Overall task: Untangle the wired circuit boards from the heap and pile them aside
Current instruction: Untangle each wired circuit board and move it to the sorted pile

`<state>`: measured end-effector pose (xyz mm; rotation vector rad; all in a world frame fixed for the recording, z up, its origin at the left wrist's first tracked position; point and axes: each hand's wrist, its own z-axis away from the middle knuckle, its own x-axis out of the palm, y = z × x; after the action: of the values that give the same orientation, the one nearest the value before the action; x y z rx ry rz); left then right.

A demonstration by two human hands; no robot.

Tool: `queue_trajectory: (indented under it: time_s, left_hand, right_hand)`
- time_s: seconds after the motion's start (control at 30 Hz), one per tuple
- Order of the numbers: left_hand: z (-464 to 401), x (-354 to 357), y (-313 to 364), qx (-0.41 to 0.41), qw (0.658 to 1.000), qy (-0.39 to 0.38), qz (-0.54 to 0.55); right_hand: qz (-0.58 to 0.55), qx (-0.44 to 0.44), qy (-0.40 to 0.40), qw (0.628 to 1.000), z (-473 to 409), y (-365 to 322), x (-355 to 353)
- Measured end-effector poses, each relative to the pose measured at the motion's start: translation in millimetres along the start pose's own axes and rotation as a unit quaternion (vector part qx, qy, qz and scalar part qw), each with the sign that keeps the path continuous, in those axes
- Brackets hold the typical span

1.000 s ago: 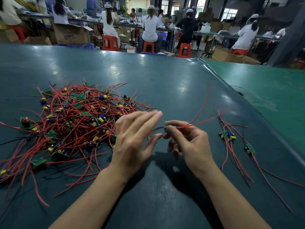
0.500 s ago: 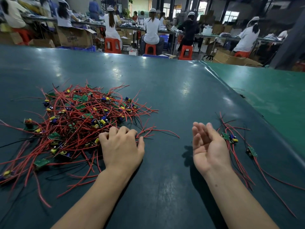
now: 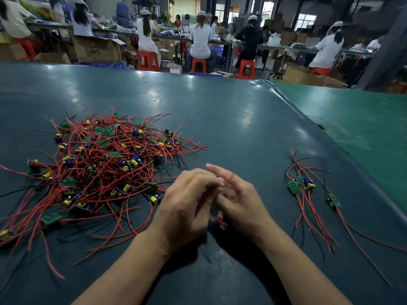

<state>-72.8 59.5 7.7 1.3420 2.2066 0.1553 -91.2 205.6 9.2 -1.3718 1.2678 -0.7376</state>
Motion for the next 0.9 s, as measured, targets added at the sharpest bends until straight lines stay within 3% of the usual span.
queue_trajectory:
  time_s: [0.1,0.17,0.27,0.37,0.5,0.63,0.8,0.9]
  left_hand:
    - [-3.9,1.1,0.7,0.017,1.000,-0.013,-0.002]
    - [-4.6,-0.5,1.2,0.026,0.999,0.028,-0.018]
    - [2.1,-1.3,0.1,0.004,1.000,0.010,-0.001]
    - [6.5,6.6,-1.8,-0.104,0.991,-0.086,-0.010]
    - [-1.8,7.5,-3.2,-0.303,0.948,-0.055,0.081]
    - [-8.8,5.1,3.0,-0.301,0.924,0.038,0.233]
    - [-10.7,3.8,2.5,-0.295,0.910,0.101,0.272]
    - [-10.1,4.9,1.0,-0.296,0.900,0.143,0.288]
  right_hand:
    - [0.000,-0.053,0.066,0.996,-1.8,-4.0,0.8]
    - [-0.115,-0.014,0.129,0.985,-4.0,-7.6,-1.7]
    - [-0.337,0.062,0.199,0.918,-8.4,-13.1,-17.1]
    - [-0.450,0.116,0.179,0.867,-7.7,-18.2,-26.1]
    - [-0.475,0.164,0.105,0.858,-5.4,-21.0,-21.7]
    - [-0.408,0.166,0.040,0.897,-1.7,-22.9,-16.4]
    - [-0.242,0.095,-0.001,0.966,2.6,-17.7,-7.0]
    - [-0.073,0.038,-0.011,0.997,4.2,-9.5,-2.9]
